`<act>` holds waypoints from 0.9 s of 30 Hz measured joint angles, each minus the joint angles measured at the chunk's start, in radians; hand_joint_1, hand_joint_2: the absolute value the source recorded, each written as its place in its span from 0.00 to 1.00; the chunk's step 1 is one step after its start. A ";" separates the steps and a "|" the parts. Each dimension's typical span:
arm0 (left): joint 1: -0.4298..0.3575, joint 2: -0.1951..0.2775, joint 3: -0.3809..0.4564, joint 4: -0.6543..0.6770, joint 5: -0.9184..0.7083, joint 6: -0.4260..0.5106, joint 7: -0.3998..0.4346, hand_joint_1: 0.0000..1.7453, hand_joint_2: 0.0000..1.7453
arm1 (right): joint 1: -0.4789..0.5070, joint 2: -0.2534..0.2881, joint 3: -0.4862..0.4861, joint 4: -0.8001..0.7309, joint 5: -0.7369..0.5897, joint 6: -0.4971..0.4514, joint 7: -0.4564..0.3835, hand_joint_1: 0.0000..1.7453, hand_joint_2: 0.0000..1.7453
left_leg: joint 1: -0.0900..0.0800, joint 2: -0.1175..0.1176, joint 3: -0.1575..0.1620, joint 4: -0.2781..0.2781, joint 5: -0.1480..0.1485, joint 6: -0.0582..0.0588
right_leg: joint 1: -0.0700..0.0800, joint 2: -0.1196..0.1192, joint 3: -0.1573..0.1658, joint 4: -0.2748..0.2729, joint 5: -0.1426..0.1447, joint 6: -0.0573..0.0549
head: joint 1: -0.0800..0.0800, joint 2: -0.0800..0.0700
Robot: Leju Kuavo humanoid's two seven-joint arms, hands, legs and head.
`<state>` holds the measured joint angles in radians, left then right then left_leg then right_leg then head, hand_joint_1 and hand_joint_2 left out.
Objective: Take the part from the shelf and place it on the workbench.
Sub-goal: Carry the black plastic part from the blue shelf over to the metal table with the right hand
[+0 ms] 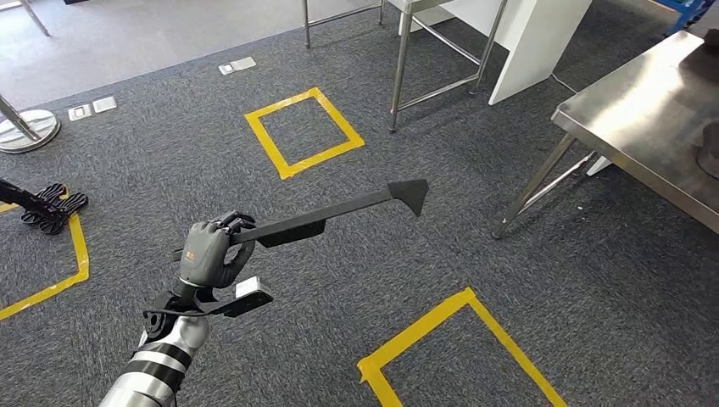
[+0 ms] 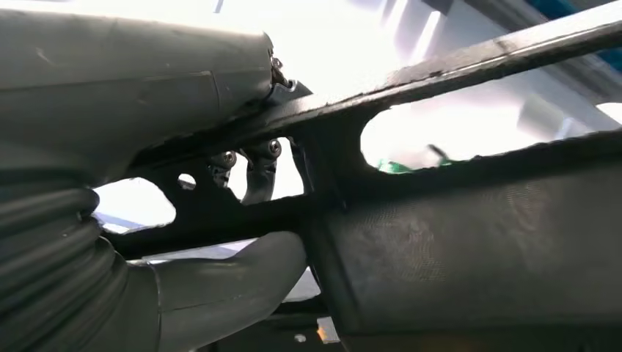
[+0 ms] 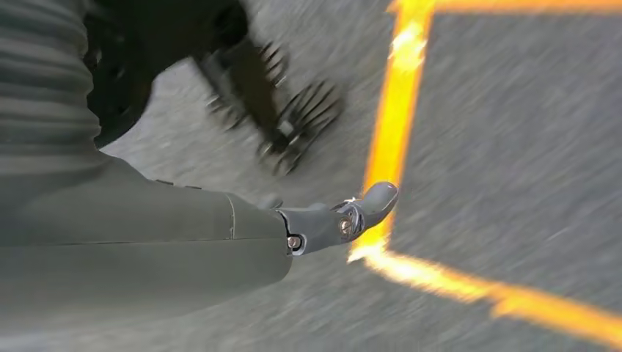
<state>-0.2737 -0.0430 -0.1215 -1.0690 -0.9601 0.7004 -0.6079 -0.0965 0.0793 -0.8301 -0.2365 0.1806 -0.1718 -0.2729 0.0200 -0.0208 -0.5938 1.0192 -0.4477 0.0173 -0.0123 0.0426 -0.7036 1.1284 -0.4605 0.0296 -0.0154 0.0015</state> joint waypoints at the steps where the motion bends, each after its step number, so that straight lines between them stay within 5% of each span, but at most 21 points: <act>1: 0.005 0.001 0.004 -0.002 0.000 0.000 -0.002 1.00 1.00 | 0.005 0.002 0.001 0.003 0.007 -0.014 0.020 0.00 1.00 | -0.002 0.015 0.000 0.000 -0.001 0.003 | 0.000 -0.020 -0.038 0.073 -0.027 -0.003 | 0.002 0.000; 3: 0.015 0.003 0.013 -0.003 0.000 0.000 -0.004 1.00 1.00 | 0.015 0.004 0.003 0.009 0.020 -0.042 0.062 0.00 1.00 | -0.005 0.048 0.000 0.000 -0.004 0.006 | -0.002 -0.032 -0.092 0.174 -0.056 0.002 | 0.002 0.000; 4: 0.020 0.003 0.016 -0.003 0.000 0.000 -0.005 1.00 1.00 | 0.020 0.005 0.004 0.011 0.024 -0.051 0.079 0.00 1.00 | -0.005 0.063 0.001 0.000 -0.006 0.005 | -0.003 -0.036 -0.088 0.166 -0.049 0.009 | 0.002 0.000; 7: 0.025 0.004 0.021 -0.009 0.000 0.000 -0.007 1.00 1.00 | 0.029 0.006 0.009 0.014 0.031 -0.066 0.103 0.00 1.00 | -0.008 0.100 0.006 0.000 -0.012 -0.002 | 0.000 -0.095 0.028 -0.037 0.019 0.027 | 0.003 0.000; 9: 0.025 0.006 0.026 -0.015 0.000 0.000 -0.007 1.00 1.00 | 0.028 0.008 0.013 0.015 0.038 -0.079 0.130 0.00 1.00 | -0.015 0.122 0.015 0.000 -0.019 -0.013 | 0.007 -0.131 0.076 -0.116 0.043 0.018 | 0.002 0.000; 12: 0.028 0.009 0.033 -0.025 0.002 0.000 -0.007 1.00 1.00 | 0.029 0.013 0.017 0.019 0.055 -0.107 0.193 0.00 1.00 | -0.013 0.145 0.029 -0.002 -0.030 -0.031 | 0.008 -0.098 0.079 -0.122 0.049 -0.003 | 0.000 0.000; 14: 0.031 0.011 0.040 -0.033 0.004 0.000 -0.008 1.00 1.00 | 0.032 0.015 0.020 0.021 0.061 -0.119 0.216 0.00 1.00 | -0.007 0.098 0.017 0.043 -0.066 -0.040 | -0.002 -0.072 0.085 -0.127 0.053 -0.018 | -0.003 0.000; 16: 0.039 0.015 0.047 -0.036 0.006 0.000 -0.009 1.00 1.00 | 0.033 0.019 0.023 0.021 0.064 -0.122 0.225 0.00 1.00 | -0.004 0.037 -0.040 0.165 -0.134 -0.043 | -0.005 -0.045 0.087 -0.128 0.053 -0.029 | -0.008 0.000; 18: 0.051 0.020 0.053 -0.036 0.006 0.000 -0.009 1.00 1.00 | 0.033 0.023 0.025 0.023 0.068 -0.123 0.233 0.00 1.00 | -0.004 0.019 -0.098 0.271 -0.172 -0.044 | -0.002 -0.012 0.089 -0.127 0.053 -0.031 | -0.010 0.000; 20: 0.058 0.023 0.058 -0.037 0.006 0.000 -0.009 1.00 1.00 | 0.035 0.026 0.028 0.025 0.071 -0.124 0.240 0.00 1.00 | -0.002 0.015 -0.096 0.246 -0.131 -0.042 | -0.002 0.022 0.091 -0.125 0.053 -0.031 | -0.010 0.000; 23: 0.060 0.024 0.062 -0.041 0.007 0.000 -0.009 1.00 1.00 | 0.035 0.029 0.032 0.027 0.073 -0.124 0.243 0.00 1.00 | 0.010 -0.044 -0.014 0.064 -0.034 -0.043 | -0.001 0.065 0.089 -0.116 0.050 -0.024 | -0.010 0.000; 25: 0.062 0.025 0.064 -0.043 0.007 0.000 -0.008 1.00 1.00 | 0.036 0.030 0.033 0.027 0.074 -0.122 0.239 0.00 1.00 | 0.011 -0.069 0.005 0.019 -0.026 -0.039 | 0.000 0.086 0.080 -0.114 0.051 -0.013 | -0.009 0.000; 27: 0.064 0.025 0.064 -0.047 0.007 0.000 -0.008 1.00 1.00 | 0.039 0.031 0.034 0.027 0.074 -0.119 0.232 0.00 1.00 | 0.006 -0.045 0.006 0.015 -0.021 -0.027 | -0.002 0.096 0.070 -0.117 0.056 -0.001 | -0.009 0.000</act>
<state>-0.2098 -0.0179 -0.0574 -1.1160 -0.9528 0.7006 -0.6158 -0.0573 0.1105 -0.7965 -0.2098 0.2544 -0.2904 -0.0407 0.0256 -0.0659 -0.5883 1.0338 -0.4683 -0.0101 -0.0146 0.1387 -0.6339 1.0116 -0.4045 0.0291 -0.0241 0.0015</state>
